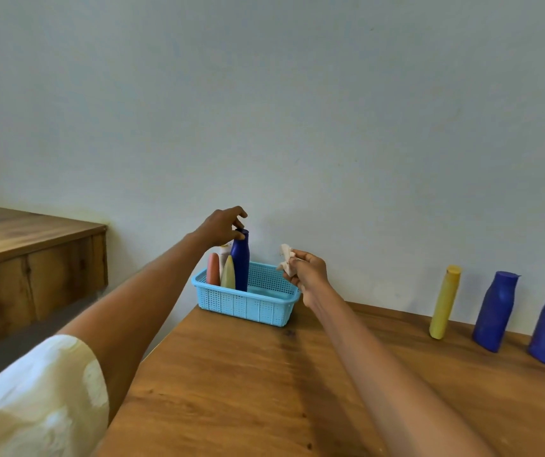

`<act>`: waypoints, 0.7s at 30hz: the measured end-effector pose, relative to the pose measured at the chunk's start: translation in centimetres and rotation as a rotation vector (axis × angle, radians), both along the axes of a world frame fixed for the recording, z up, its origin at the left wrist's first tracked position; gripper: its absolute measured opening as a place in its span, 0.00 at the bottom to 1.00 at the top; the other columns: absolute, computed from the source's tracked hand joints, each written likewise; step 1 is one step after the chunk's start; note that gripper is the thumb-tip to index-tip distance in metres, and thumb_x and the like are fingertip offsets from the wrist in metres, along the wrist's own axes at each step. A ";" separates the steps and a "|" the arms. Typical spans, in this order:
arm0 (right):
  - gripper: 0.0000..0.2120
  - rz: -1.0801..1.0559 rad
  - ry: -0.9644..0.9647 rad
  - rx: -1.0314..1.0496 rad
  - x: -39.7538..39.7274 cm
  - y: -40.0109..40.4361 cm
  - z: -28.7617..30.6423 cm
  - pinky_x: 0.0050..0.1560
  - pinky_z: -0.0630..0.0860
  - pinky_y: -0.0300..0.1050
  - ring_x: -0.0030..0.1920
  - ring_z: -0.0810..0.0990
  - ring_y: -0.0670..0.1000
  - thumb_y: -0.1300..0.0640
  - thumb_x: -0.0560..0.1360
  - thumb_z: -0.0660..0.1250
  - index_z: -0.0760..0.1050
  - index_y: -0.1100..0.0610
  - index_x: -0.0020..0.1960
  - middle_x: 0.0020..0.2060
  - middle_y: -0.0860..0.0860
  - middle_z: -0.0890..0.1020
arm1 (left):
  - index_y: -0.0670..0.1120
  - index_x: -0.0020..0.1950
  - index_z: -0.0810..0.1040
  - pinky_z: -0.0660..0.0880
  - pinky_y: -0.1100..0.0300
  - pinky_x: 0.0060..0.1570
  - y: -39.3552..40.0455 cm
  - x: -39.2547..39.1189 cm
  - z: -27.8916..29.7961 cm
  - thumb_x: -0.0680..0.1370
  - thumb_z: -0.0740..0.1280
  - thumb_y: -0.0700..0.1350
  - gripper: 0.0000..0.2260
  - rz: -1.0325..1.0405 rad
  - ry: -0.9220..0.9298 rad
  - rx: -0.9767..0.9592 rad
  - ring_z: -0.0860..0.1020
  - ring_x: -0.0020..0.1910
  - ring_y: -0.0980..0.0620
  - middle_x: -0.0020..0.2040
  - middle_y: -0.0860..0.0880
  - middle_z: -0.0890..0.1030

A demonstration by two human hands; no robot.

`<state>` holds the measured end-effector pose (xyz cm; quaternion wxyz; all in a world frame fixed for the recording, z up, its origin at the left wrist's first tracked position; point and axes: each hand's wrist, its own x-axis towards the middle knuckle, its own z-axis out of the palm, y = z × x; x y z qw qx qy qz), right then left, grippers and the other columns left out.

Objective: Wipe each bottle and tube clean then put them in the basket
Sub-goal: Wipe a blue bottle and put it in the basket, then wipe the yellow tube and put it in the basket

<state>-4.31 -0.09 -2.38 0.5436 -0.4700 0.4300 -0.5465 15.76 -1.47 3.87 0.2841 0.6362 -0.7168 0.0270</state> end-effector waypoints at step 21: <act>0.07 -0.327 -0.077 -0.044 -13.5 8.0 4.4 0.46 0.78 0.43 0.39 0.81 0.52 0.65 0.73 0.62 0.78 0.60 0.39 0.32 0.51 0.80 | 0.42 0.56 0.77 0.73 0.56 0.48 7.0 -19.9 -6.6 0.78 0.63 0.39 0.09 -0.186 0.631 -0.059 0.78 0.50 0.44 0.49 0.43 0.80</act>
